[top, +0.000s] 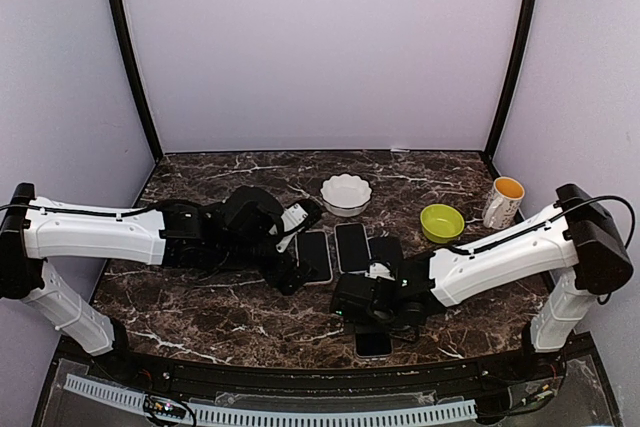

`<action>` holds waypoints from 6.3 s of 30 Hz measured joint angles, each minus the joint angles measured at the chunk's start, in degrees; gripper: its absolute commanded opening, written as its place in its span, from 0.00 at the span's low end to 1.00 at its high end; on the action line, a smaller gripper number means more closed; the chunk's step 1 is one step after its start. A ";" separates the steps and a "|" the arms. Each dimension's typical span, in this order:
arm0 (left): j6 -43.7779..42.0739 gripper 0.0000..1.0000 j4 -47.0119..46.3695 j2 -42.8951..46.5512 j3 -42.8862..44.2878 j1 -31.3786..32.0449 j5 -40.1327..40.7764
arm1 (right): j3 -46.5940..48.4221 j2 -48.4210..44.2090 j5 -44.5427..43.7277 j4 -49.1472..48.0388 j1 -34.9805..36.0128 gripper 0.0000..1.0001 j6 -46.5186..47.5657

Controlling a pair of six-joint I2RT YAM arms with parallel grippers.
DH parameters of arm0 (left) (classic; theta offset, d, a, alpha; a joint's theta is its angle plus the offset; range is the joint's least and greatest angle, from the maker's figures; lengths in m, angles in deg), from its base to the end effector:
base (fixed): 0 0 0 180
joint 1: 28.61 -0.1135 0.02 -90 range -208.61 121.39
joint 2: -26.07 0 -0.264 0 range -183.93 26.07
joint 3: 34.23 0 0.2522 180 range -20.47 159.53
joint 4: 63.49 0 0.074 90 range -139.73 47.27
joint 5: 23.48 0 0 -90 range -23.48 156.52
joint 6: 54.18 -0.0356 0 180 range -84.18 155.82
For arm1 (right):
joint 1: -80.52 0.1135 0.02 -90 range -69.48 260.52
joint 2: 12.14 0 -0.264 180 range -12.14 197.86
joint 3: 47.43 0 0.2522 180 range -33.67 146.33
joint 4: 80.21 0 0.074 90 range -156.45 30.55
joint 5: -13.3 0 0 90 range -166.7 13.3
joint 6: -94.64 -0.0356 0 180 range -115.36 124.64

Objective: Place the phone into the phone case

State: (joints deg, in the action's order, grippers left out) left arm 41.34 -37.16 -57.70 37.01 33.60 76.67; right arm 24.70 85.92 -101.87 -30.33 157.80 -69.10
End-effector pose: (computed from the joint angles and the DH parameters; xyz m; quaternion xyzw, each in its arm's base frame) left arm 0.1559 -0.2823 0.2528 0.3930 0.8089 -0.1733 0.4015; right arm 0.0830 0.2989 0.1616 -0.0030 0.9689 0.0626 0.2395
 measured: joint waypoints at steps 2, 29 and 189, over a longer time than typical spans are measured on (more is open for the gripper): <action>-0.26 0.95 0.04 0.00 0.00 0.00 0.11 | 0.02 0.42 0.15 0.22 -0.13 0.97 -0.17; -0.79 0.48 1.09 -23.23 13.31 1.73 -19.98 | -16.85 -16.85 15.69 -16.26 -12.37 0.81 12.13; 3.43 0.00 -37.62 10.34 -13.84 -6.97 -48.63 | -8.55 -38.93 13.09 -27.21 -2.51 0.88 59.14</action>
State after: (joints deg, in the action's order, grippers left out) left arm 44.77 -74.77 -47.36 23.17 26.63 28.04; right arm 16.16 47.00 -88.78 -57.54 155.28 -9.95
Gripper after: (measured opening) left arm 0.102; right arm 0.955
